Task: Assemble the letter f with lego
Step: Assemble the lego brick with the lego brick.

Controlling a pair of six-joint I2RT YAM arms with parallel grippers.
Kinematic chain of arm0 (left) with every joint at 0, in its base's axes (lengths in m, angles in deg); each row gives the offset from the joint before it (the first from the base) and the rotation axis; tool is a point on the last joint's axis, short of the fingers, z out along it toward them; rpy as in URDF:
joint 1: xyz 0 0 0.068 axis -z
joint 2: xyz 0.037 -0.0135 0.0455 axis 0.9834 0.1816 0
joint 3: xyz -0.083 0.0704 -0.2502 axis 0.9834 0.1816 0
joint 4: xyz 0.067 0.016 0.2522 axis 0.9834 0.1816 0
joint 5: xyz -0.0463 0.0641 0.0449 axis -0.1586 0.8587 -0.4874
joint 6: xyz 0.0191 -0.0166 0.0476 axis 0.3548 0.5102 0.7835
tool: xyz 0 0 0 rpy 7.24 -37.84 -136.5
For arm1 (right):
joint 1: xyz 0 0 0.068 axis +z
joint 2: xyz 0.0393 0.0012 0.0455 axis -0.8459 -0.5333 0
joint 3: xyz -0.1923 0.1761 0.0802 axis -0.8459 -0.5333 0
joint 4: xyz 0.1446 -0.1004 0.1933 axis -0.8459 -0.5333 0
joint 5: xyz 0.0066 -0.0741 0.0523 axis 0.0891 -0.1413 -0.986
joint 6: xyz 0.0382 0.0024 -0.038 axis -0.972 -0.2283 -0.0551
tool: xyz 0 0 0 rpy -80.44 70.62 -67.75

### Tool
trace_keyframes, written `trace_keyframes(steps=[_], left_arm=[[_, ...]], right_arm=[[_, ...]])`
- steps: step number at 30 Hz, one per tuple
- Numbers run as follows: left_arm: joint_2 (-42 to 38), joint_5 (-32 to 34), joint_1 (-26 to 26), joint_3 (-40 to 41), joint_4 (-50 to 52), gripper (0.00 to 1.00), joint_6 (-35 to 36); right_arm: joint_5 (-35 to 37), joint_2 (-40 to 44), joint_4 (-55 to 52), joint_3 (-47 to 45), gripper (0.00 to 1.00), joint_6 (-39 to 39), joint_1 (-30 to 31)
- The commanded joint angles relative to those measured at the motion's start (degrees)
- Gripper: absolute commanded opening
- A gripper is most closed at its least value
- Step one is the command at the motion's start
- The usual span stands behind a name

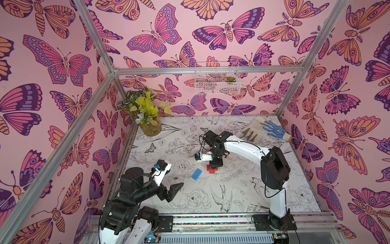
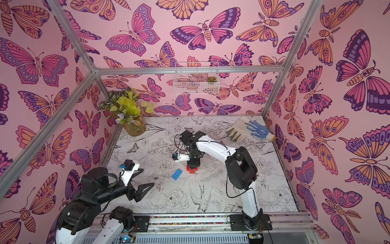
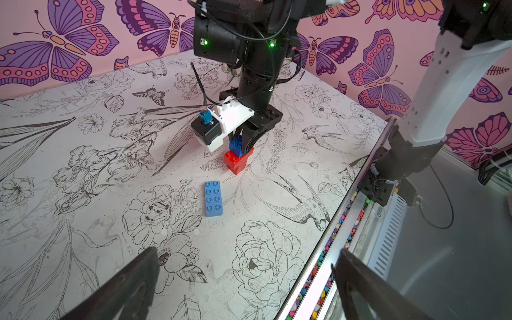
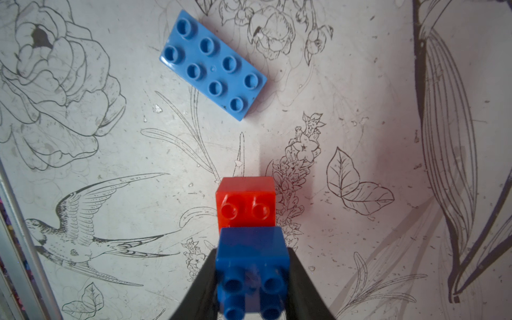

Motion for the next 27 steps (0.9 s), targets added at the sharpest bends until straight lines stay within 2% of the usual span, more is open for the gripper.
trace_keyframes(steps=[1, 17, 27], left_arm=[[-0.3, -0.2, 0.4, -0.9, 1.3, 1.00, 0.6], [-0.3, 0.0, 0.4, -1.1, 1.5, 1.00, 0.6], [0.0, 0.4, 0.4, -2.0, 3.1, 1.00, 1.0]], right_arm=[[4.7, -4.5, -0.9, -3.1, 0.26, 0.6, 0.2], [5.1, -3.5, 0.7, -6.1, 0.30, 0.0, 0.1], [6.1, -3.9, -0.8, -4.5, 0.34, 0.4, -0.2]])
